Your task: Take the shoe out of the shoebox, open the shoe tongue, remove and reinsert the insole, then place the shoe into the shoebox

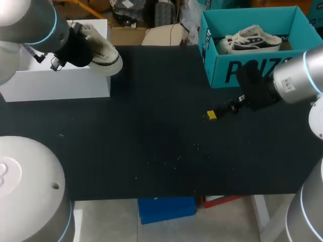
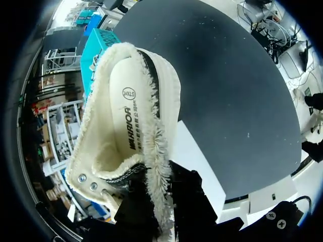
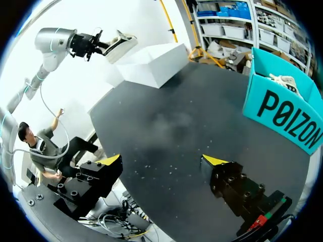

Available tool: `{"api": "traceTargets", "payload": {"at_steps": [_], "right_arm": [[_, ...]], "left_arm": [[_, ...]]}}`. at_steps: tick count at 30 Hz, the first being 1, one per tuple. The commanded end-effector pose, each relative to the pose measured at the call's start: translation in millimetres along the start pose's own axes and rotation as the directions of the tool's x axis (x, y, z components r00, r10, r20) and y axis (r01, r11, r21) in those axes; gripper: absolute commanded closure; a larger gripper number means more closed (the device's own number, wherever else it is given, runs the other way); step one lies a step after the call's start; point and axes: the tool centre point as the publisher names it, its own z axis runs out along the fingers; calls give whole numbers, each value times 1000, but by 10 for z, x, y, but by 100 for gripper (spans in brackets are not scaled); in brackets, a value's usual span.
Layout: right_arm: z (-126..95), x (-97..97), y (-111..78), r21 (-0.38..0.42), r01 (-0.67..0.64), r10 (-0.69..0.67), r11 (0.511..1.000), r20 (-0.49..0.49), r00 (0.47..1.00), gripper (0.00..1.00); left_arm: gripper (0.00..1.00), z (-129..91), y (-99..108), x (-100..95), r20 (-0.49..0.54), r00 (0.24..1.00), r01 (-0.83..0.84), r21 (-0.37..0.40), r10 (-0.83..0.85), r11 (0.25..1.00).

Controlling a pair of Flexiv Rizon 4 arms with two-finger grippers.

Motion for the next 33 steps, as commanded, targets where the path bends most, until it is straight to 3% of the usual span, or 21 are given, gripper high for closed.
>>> {"api": "traceTargets", "payload": {"at_steps": [1,7,20,27,33], "right_arm": [[5,4,7,2,-1,1,1000,2,1000,0],[5,4,7,2,-1,1,1000,2,1000,0],[5,4,7,2,-1,1,1000,2,1000,0],[5,4,7,2,-1,1,1000,2,1000,0],[5,4,7,2,-1,1,1000,2,1000,0]], "left_arm": [[100,11,186,118,-10,999,36,6,-36,999],[100,160,580,249,-22,994,110,-7,-110,994],[100,363,1263,323,-41,981,187,-45,-189,981],[100,556,1557,278,-66,976,206,-58,-210,977],[100,813,1689,244,-95,966,236,-49,-239,971]]}}
